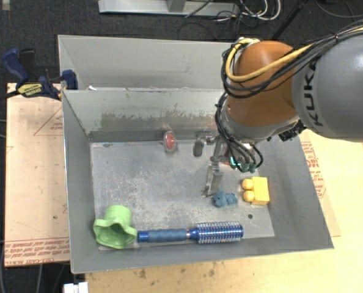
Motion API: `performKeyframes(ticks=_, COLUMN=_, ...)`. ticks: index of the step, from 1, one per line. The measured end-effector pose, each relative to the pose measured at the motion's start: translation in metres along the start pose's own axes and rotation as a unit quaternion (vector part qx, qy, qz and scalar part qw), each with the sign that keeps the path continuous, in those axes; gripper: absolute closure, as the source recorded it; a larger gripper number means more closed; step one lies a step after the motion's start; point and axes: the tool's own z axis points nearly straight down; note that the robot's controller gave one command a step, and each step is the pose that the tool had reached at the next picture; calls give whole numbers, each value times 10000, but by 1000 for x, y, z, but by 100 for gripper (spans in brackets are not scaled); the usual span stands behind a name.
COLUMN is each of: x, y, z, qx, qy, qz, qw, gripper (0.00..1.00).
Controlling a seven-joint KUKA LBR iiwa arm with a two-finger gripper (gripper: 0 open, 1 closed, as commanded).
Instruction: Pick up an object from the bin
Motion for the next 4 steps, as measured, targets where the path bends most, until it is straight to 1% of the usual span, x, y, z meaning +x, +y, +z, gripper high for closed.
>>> performKeyframes(ticks=1, x=44, y=8, z=102, qx=2, qy=19, qz=-136, qw=9999, gripper=0)
performKeyframes(ticks=2, x=71, y=78, z=132, qx=-13, qy=-33, qz=-192, qw=9998, gripper=0)
performKeyframes(ticks=3, x=71, y=79, z=132, qx=-12, qy=-107, qz=-764, qw=9970, gripper=0)
performKeyframes(ticks=4, x=71, y=76, z=132, qx=-22, qy=-144, qz=-962, qw=9953, gripper=0)
